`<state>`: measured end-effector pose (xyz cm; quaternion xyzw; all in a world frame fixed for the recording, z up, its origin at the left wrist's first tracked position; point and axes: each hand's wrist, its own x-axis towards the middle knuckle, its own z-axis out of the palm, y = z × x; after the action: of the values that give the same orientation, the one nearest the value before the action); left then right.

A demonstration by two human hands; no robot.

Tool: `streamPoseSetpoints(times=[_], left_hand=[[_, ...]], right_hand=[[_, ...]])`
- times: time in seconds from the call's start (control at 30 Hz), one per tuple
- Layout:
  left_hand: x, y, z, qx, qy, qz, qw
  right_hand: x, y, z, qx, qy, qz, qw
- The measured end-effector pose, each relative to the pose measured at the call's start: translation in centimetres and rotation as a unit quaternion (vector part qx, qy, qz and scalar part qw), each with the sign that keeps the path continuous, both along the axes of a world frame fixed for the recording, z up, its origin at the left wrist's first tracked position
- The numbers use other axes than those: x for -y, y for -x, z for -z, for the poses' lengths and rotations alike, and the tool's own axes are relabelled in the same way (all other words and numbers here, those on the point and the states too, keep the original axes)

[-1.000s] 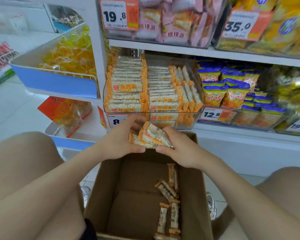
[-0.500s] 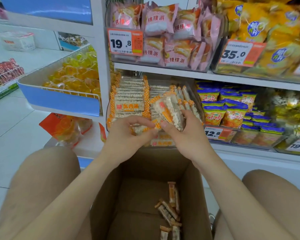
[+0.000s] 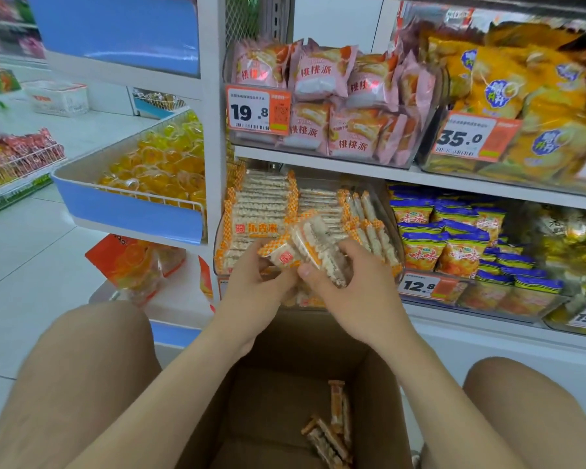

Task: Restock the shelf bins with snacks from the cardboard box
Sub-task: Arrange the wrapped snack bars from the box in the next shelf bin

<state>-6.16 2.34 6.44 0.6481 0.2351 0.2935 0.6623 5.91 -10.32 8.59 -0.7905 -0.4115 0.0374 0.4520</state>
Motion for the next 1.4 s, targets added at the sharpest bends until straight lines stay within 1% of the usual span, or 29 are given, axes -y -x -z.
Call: streamPoseSetpoints(times=[0.1,0.2,0.27,0.33,0.4,0.5,0.6,0.7,0.8,0.87,0.93,1.0,1.07,1.17,1.3,1.4], left_hand=[[0.5,0.4,0.0,0.035,0.035,-0.011,0.999],[0.8,0.7,-0.4,0.040,0.033,-0.007,0.999],[0.9,0.6,-0.7,0.035,0.050,0.001,0.998],[0.8,0.5,-1.0,0.032,0.094,0.015,0.995],[0.6,0.4,-1.0,0.031,0.117,0.024,0.992],[0.6,0.5,-1.2,0.048,0.098,0.030,0.994],[0.3,0.9,-1.3,0.042,0.064,0.057,0.995],[0.0,1.3,-1.5,0.028,0.036,0.083,0.995],[-0.2,1.5,-1.7,0.017,0.024,0.083,0.996],[-0.4,1.6,-1.8,0.011,0.024,0.069,0.997],[-0.6,1.7,-1.7,0.002,0.019,0.055,0.998],[-0.7,1.9,-1.6,-0.004,0.006,0.050,0.999],[-0.7,2.0,-1.6,-0.008,0.001,0.046,0.999],[-0.8,2.1,-1.6,-0.008,-0.004,0.036,0.999],[-0.9,2.3,-1.4,-0.013,-0.038,0.051,0.998],[-0.8,2.7,-1.3,-0.006,-0.058,0.082,0.995]], right_hand=[[0.2,0.4,0.4,0.056,-0.002,0.018,0.998],[0.7,0.3,0.4,0.064,-0.029,0.020,0.997],[0.9,0.0,0.6,0.080,-0.022,0.008,0.997],[0.9,-0.3,1.0,0.109,0.003,-0.001,0.994],[1.0,-0.6,1.2,0.107,0.009,-0.017,0.994],[1.3,-0.7,0.6,0.075,-0.003,-0.067,0.995],[1.4,-1.3,0.3,0.041,-0.014,-0.113,0.993],[1.5,-2.1,0.5,0.079,0.011,-0.118,0.990],[1.6,-2.4,0.6,0.067,0.060,-0.128,0.988],[1.8,-2.6,0.3,0.024,0.069,-0.145,0.987],[2.0,-2.8,0.1,-0.038,0.039,-0.151,0.987],[2.1,-2.9,-0.2,-0.097,0.006,-0.122,0.988],[2.2,-2.9,-0.3,-0.132,-0.020,-0.097,0.986],[2.1,-3.0,-0.3,-0.115,-0.025,-0.085,0.989],[2.0,-2.5,-0.3,-0.093,-0.029,-0.130,0.987],[1.2,-1.8,0.6,-0.031,0.005,-0.154,0.988]])
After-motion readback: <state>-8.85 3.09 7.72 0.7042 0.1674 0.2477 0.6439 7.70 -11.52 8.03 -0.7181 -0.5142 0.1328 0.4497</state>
